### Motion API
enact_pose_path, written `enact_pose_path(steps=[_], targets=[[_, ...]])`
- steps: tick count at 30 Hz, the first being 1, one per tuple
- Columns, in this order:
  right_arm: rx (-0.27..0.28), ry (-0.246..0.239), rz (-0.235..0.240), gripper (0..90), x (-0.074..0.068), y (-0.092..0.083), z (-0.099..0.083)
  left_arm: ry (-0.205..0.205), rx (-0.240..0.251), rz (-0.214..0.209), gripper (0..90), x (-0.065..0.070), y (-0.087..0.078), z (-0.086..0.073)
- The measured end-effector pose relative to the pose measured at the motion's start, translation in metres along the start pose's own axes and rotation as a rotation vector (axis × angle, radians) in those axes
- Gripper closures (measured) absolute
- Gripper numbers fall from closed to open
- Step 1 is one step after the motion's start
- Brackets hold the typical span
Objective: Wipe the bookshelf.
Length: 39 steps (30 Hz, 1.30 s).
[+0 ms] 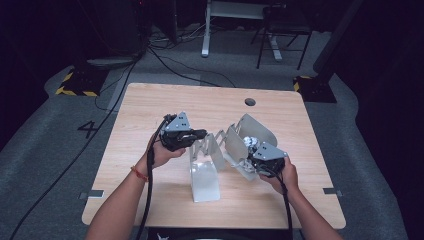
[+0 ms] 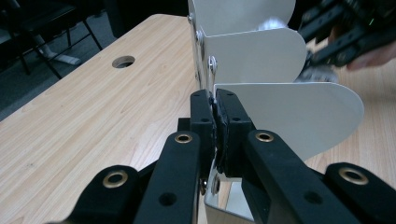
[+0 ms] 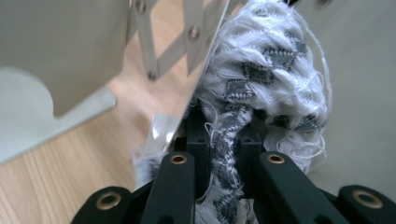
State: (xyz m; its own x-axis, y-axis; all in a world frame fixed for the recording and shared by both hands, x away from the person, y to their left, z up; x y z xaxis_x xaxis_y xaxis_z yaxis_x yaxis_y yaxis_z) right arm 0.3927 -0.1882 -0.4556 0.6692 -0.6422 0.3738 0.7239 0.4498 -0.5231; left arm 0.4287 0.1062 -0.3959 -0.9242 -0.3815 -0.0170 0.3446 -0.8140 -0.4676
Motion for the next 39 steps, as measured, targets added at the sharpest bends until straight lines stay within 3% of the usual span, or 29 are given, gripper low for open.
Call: enact_pose_path(steps=[3,7,11,14,20,24,28,31,34,39], targets=[[-0.027,0.002,0.024,81.4,-0.003,0.008,-0.011,-0.009,0.011,-0.006,86.8,-0.001,0.0,-0.001],[-0.078,-0.031,0.055,81.3,-0.011,0.022,-0.026,-0.013,0.023,-0.014,87.2,-0.002,0.001,-0.001],[-0.095,0.014,0.1,81.3,-0.014,0.03,-0.035,-0.012,0.025,-0.016,87.3,-0.002,0.001,-0.001],[-0.115,0.027,0.13,81.3,-0.012,0.028,-0.037,-0.006,0.022,-0.012,87.4,-0.002,0.001,-0.001],[-0.232,0.018,0.221,81.2,0.002,0.009,-0.042,0.0,0.018,-0.004,87.3,-0.001,0.0,-0.001],[-0.212,0.012,0.165,80.6,0.004,0.006,-0.041,-0.006,0.021,-0.01,87.4,-0.001,0.001,-0.001],[-0.132,-0.005,0.078,80.5,-0.006,0.018,-0.03,-0.011,0.023,-0.014,87.6,-0.001,0.003,-0.001],[-0.082,0.008,0.031,80.4,-0.012,0.029,-0.026,-0.013,0.027,-0.014,87.6,-0.001,0.003,-0.001],[-0.052,0.04,0.009,80.4,-0.012,0.037,-0.026,-0.011,0.028,-0.014,87.8,-0.001,0.003,-0.001],[-0.06,0.057,0.026,79.8,-0.013,0.045,-0.028,-0.02,0.035,-0.021,88.0,-0.002,0.004,-0.001]])
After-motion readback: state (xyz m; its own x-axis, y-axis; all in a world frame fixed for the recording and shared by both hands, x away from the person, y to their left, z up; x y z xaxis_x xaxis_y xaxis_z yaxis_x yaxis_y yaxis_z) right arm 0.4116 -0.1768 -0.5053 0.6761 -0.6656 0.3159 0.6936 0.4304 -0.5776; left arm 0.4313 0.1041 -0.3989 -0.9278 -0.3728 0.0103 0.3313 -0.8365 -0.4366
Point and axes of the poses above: each handheld gripper's, and its own axes: y roughly forward along the jaws, z roughly out of its top, x roughly to its right, the point moved 2 cm from there along y, roughly forward along the jaws, and after that the axes turned 4 degrees about -z, right-handed, at the moved point
